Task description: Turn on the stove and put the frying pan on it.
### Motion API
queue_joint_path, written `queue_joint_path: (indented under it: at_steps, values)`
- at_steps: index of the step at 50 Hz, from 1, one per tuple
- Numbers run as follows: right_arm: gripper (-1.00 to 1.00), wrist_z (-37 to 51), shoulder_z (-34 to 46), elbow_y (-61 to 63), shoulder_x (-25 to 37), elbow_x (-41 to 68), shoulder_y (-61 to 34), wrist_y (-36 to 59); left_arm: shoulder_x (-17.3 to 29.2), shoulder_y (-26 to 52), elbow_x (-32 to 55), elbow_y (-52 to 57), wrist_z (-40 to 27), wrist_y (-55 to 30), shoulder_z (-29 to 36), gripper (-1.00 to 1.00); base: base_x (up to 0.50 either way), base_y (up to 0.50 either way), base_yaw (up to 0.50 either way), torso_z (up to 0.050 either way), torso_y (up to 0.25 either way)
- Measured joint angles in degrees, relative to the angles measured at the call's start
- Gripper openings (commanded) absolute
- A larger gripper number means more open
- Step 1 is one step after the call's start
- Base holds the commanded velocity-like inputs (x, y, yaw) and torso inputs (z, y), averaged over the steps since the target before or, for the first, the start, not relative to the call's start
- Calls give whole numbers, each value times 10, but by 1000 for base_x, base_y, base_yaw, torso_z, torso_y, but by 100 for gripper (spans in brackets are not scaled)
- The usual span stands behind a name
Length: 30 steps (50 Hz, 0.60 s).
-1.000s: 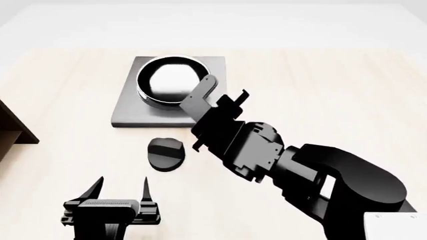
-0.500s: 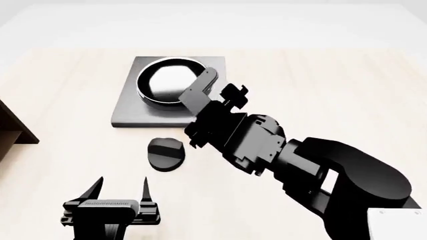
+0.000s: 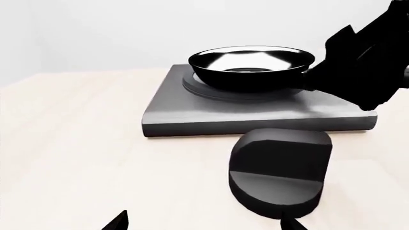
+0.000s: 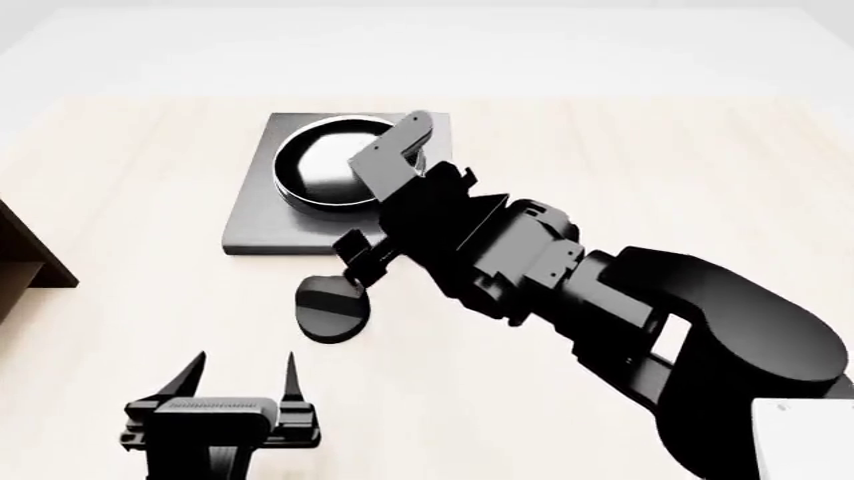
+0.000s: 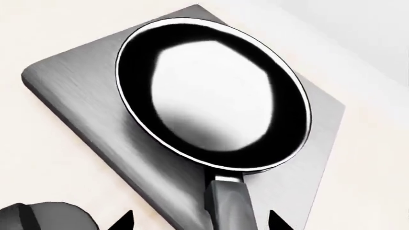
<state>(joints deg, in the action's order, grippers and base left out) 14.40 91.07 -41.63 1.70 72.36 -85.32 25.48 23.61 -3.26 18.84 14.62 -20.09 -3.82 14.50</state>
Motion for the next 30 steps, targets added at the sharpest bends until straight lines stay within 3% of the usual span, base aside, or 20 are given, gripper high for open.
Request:
queue_joint_path:
  at_steps: [9, 30]
  values:
    - [100, 67, -5, 134, 66, -4, -14, -31, 2, 3, 0, 11, -8, -8, -2, 100, 0, 0, 0, 0, 0]
    - [100, 320, -8, 577, 335, -87, 59, -128, 14, 0, -16, 90, -44, -30, -7, 100, 0, 0, 0, 0, 0]
